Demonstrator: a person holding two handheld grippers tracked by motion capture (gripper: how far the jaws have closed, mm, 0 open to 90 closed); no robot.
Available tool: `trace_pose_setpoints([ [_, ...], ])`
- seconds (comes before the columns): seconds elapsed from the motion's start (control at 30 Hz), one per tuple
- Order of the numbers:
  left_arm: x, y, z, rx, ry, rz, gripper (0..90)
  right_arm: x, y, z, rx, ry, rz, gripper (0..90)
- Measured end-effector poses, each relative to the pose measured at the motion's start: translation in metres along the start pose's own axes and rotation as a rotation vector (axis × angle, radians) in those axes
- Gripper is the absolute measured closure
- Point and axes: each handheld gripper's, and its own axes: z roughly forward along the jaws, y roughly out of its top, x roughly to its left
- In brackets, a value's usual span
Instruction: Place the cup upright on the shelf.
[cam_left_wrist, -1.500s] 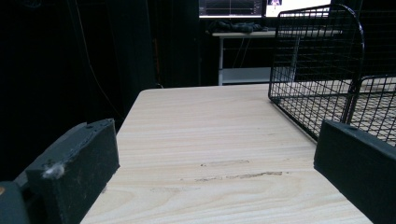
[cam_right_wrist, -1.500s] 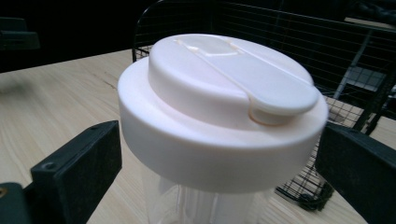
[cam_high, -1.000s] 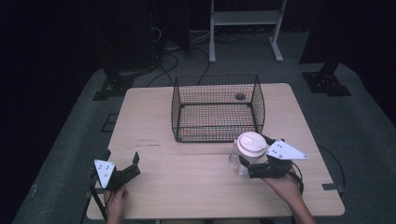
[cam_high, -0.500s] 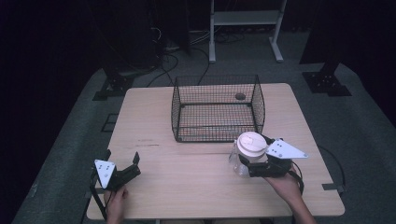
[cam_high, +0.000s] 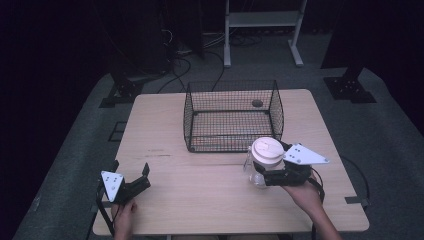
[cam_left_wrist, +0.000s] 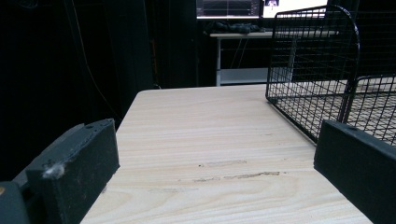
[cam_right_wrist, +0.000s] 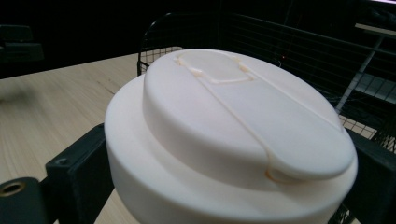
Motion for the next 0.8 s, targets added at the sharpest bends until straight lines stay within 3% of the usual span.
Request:
trace_pose_setpoints([
  [0.37,0.001,0.0,0.0,0.004,-0.007,-0.009,0.0,0.0,0.033,0.007,-0.002,0.024,-0.038,4.2],
  [0.8,0.001,0.0,0.001,0.013,0.004,-0.021,0.0,-0.007,0.08,0.014,-0.036,0.042,-0.049,4.2],
])
